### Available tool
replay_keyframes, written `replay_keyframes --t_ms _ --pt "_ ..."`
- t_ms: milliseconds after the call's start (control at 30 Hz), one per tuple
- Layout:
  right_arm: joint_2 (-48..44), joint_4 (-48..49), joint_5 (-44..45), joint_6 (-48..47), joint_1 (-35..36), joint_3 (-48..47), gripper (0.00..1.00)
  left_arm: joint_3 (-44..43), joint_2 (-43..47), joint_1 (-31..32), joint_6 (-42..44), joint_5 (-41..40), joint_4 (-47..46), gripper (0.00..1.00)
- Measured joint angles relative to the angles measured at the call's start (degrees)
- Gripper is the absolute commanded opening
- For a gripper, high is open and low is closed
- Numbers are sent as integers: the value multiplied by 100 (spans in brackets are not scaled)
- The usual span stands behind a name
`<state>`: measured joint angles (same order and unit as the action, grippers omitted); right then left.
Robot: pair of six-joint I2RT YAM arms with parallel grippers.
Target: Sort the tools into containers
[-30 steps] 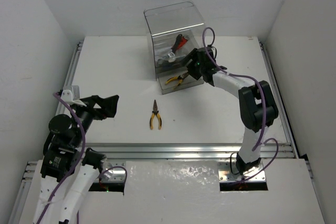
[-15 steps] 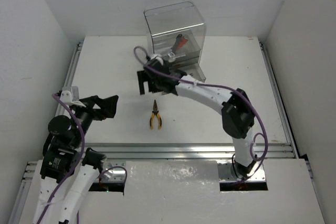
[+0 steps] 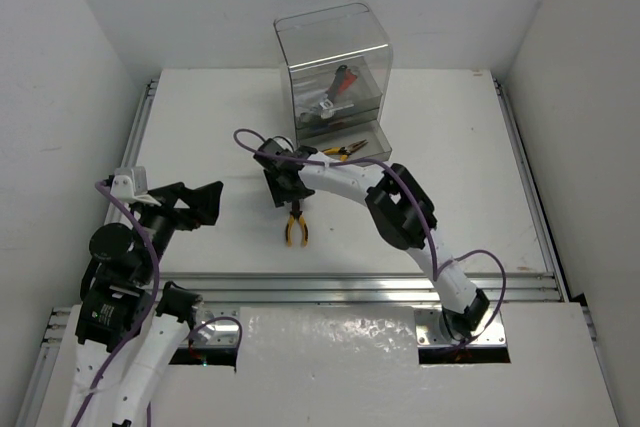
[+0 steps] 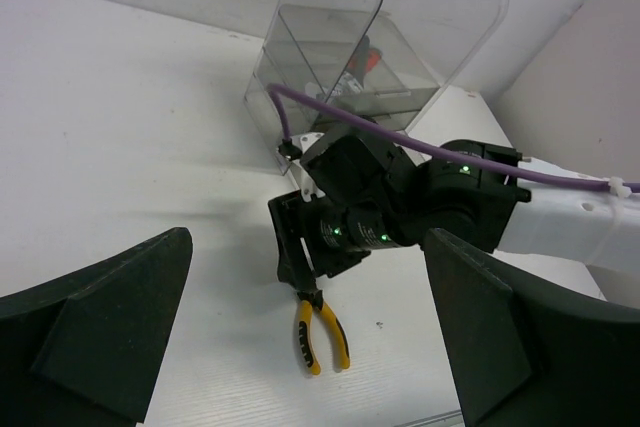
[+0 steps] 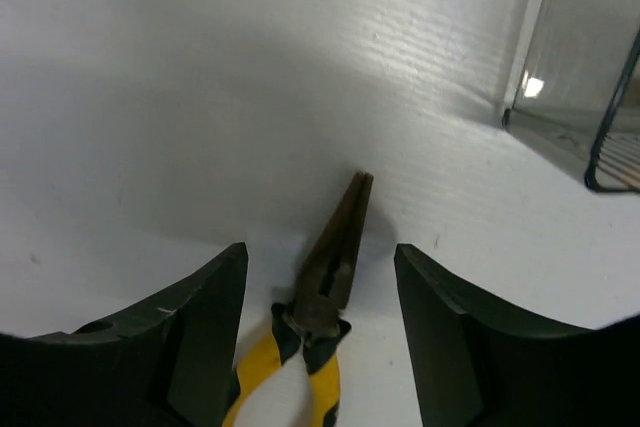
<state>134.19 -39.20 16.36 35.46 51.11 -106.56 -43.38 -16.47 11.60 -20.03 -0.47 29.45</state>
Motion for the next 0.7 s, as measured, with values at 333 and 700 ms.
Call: replay_keyframes --t_ms 333,700 --pt "94 140 -90 229 -42 2 56 0 33 2 0 2 -4 100" --pt "-234 245 -144 358 -39 540 31 0 50 2 0 4 -2 100"
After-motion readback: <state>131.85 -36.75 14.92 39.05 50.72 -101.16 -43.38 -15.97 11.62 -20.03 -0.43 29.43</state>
